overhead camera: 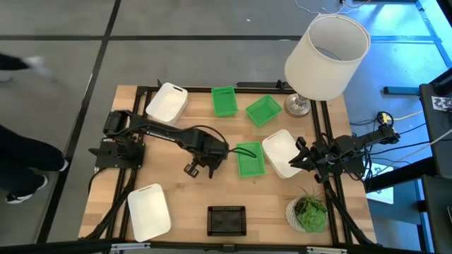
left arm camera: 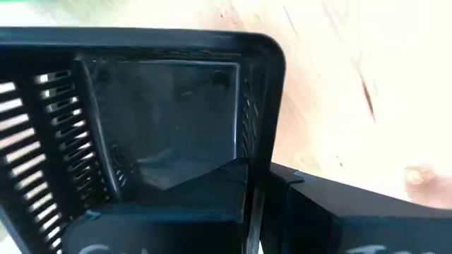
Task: Stack baskets by color
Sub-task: Stack the top left black bin on the top right black bin, then stack the bottom black bin on the top black bins
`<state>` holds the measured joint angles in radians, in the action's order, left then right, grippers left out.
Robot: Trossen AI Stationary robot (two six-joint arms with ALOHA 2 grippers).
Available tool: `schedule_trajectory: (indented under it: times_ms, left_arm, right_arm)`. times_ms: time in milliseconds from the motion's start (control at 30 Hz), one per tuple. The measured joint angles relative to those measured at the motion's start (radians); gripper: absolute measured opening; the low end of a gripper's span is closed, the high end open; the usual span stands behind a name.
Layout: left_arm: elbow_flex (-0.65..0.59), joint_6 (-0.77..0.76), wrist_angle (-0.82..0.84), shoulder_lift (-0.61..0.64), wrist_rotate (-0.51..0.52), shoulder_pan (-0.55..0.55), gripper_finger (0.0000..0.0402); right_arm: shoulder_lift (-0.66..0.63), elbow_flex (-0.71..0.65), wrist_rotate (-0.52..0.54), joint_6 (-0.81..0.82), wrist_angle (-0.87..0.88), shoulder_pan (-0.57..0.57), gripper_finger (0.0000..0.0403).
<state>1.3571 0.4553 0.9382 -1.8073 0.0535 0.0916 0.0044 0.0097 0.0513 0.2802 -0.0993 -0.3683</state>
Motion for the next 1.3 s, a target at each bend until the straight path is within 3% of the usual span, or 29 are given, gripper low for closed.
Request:
schedule_trajectory:
  times_ms: [300,533,633,1067,1300]
  left_arm:
    - [0.0,-0.007,0.022,-0.003,0.097,-0.003,0.0]
    - [0.0,-0.032,0.035,-0.003,0.082,-0.021,0.0]
    - [0.0,-0.114,0.032,-0.003,0.088,-0.034,0.0002]
    - [0.0,-0.197,0.029,-0.003,0.083,-0.061,0.0047]
    - [0.0,-0.295,0.033,0.031,0.097,-0.051,0.0047]
  right_arm:
    - [0.0,0.0,0.0,0.0,0.0,0.0,0.0056]
    - [0.0,0.0,0.0,0.003,0.0,0.0,0.0056]
    - [0.0,0.0,0.0,0.003,0.0,0.0,0.0056]
    - [0.0,0.0,0.0,0.006,-0.001,0.0,0.0056]
    - [0.0,0.03,0.0,0.03,0.031,0.0,0.0056]
